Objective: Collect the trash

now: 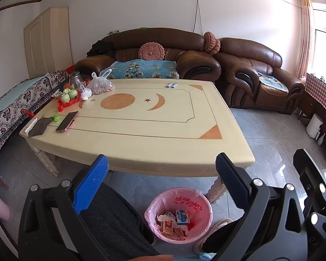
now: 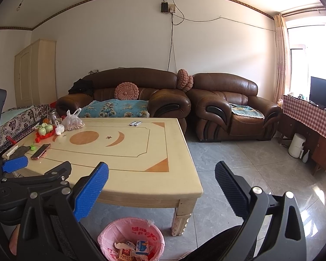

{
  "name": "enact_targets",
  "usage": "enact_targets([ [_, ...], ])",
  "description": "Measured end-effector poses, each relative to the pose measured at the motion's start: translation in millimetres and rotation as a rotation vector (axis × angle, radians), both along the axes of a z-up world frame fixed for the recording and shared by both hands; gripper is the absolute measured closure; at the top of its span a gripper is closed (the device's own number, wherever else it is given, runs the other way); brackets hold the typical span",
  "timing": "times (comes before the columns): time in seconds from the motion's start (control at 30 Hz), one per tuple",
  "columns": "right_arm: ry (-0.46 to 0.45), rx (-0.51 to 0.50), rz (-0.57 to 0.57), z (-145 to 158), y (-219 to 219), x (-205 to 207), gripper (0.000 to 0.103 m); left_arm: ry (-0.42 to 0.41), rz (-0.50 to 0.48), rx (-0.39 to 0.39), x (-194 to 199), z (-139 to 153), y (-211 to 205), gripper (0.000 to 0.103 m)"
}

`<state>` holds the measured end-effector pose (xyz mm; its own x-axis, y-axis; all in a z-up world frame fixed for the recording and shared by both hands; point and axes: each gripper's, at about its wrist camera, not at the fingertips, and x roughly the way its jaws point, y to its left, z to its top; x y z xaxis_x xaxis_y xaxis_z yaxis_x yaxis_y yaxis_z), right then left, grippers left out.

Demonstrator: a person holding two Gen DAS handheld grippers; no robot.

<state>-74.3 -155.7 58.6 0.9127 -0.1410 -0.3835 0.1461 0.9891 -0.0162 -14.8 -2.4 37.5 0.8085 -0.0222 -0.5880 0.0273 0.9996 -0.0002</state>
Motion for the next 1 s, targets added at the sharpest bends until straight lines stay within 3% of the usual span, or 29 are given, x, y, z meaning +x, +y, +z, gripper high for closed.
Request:
enact_targets([
  [1.0,0.006,0.004,0.008,1.1,6.6,3.8,0.007,0.004,-0.001,-0.001,0.7,3.1,3.4,0.006],
])
